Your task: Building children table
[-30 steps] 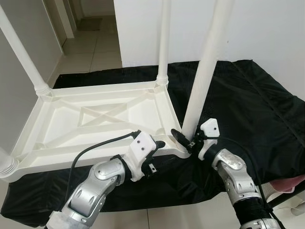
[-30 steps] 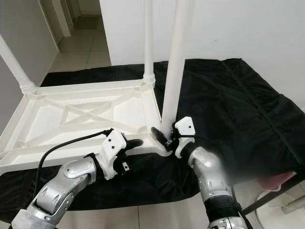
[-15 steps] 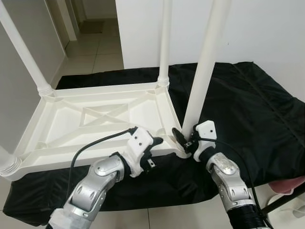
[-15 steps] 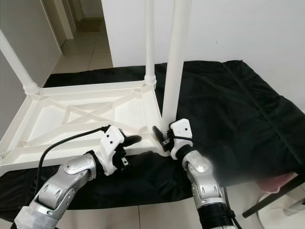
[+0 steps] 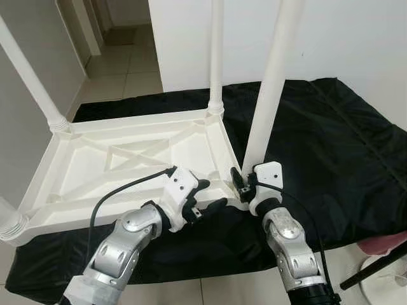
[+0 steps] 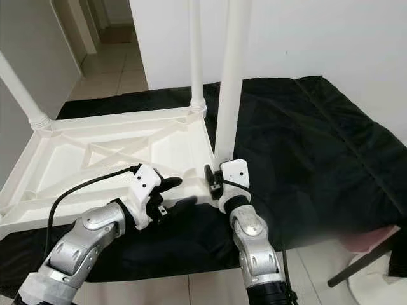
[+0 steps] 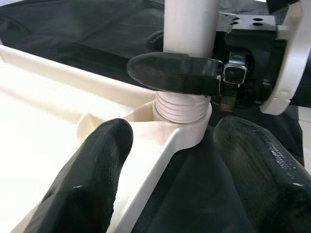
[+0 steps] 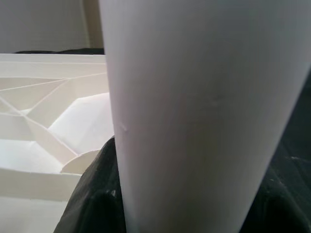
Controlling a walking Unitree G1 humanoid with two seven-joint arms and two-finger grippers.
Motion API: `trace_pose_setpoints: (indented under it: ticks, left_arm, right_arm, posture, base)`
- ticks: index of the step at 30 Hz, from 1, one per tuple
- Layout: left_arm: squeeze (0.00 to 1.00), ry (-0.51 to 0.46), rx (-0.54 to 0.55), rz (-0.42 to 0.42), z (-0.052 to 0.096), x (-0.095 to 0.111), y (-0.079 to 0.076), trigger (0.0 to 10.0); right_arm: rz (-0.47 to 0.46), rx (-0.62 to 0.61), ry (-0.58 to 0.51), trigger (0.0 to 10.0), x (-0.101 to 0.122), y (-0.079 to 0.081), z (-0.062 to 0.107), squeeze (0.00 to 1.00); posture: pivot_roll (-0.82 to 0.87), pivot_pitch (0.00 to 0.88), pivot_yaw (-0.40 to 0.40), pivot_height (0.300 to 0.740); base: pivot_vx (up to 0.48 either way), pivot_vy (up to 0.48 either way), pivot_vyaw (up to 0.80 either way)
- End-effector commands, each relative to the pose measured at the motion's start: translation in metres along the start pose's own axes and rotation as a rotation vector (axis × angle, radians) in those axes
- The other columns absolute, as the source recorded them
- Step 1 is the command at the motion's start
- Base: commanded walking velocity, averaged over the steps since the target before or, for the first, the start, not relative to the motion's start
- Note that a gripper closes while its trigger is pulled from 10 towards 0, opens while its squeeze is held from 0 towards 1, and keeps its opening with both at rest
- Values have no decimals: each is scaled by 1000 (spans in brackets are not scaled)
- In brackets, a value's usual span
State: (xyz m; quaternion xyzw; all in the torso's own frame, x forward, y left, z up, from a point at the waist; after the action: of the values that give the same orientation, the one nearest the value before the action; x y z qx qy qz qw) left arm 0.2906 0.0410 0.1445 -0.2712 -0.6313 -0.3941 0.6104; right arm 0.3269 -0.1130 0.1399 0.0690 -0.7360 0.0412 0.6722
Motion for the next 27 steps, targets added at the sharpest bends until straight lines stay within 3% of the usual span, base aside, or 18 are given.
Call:
trace_pose_setpoints:
  ticks: [1,3,4,9,12,18,19,27]
  left_arm:
    - [0,1,30,-2,3,-1,5,10000]
    - [0,1,30,-2,3,-1,5,10000]
    - [0,1,37,2,2,-2,6,10000]
    - [0,-1,70,10,1,-1,12,10000]
    - [0,-18,119,32,-1,3,23,10000]
    - [0,-20,115,32,-1,4,24,10000]
    - [0,-38,131,55,0,7,26,10000]
    - [0,-18,52,-6,-6,6,15,10000]
  right_arm:
    - [-8,-86,11,10000,-1,-13,3,0]
    - [-8,-86,11,10000,-1,-13,3,0]
    - [-22,-164,6,10000,0,-21,4,0]
    - [-34,-275,-1,10000,4,-30,3,0]
    - [-49,-280,5,10000,5,-30,0,0]
    - [-56,-297,36,10000,0,-31,0,0]
    - [-64,-270,28,10000,1,-25,0,0]
    - [-111,-213,-19,10000,10,-14,-7,0]
  posture:
    - [-83,0,47,740]
    - [-83,0,47,740]
    - [-83,0,32,740]
    - [-79,0,22,740]
    - [-68,4,10,740]
    - [-63,6,3,740]
    - [-52,0,4,740]
    - [-27,0,2,740]
  base:
    - [0,0,0]
    - [0,0,0]
    - [0,0,0]
    - [0,0,0]
    - [0,0,0]
    - [0,0,0]
    - [0,0,0]
    - [0,0,0]
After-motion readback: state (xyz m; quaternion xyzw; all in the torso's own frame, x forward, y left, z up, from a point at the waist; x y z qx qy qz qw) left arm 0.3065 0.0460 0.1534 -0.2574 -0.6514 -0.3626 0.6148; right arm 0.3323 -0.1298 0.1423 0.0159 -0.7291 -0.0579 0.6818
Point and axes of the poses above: a point about 5 cm out from each wrist's last joint towards the gripper, its own z axis pointing back from the gripper into the wrist, its own x axis along the axis of the wrist's last joint, y = z × x, the point moved 4 cm from there along -z, pointing out of the wrist towards the gripper, and after that the axes turned 5 degrees about -z, right-handed, at the moved point
